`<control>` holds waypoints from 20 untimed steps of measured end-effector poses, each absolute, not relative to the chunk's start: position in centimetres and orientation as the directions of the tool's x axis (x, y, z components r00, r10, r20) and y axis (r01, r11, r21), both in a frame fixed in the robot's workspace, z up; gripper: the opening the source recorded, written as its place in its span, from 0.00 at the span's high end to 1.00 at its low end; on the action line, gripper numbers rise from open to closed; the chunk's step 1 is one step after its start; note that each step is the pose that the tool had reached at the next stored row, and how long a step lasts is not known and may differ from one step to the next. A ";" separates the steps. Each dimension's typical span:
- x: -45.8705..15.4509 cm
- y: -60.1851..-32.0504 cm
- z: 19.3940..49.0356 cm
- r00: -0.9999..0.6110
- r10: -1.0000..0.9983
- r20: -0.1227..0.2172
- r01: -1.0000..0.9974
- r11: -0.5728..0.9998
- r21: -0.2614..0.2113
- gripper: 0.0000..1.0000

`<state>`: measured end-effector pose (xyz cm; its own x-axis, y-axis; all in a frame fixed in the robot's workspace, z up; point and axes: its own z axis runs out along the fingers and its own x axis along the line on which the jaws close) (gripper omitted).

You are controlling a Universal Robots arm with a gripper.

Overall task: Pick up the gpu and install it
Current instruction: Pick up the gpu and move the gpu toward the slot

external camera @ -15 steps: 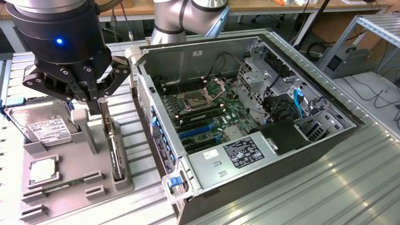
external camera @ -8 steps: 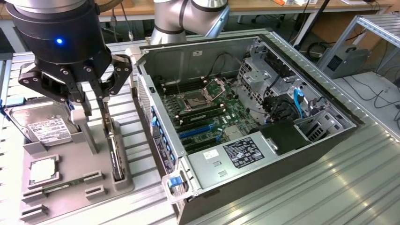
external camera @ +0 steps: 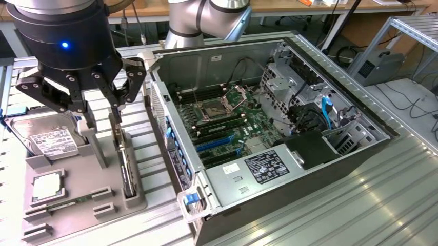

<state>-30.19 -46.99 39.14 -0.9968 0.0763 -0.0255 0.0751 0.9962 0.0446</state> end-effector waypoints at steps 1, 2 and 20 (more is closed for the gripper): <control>-30.2 -47.0 39.1 -0.997 0.076 -0.025 0.075 0.996 0.045 0.58; -30.2 -47.0 39.0 -0.997 0.076 -0.026 0.075 0.996 0.045 0.58; -30.2 -47.0 35.6 -0.997 0.076 -0.025 0.075 0.996 0.045 0.58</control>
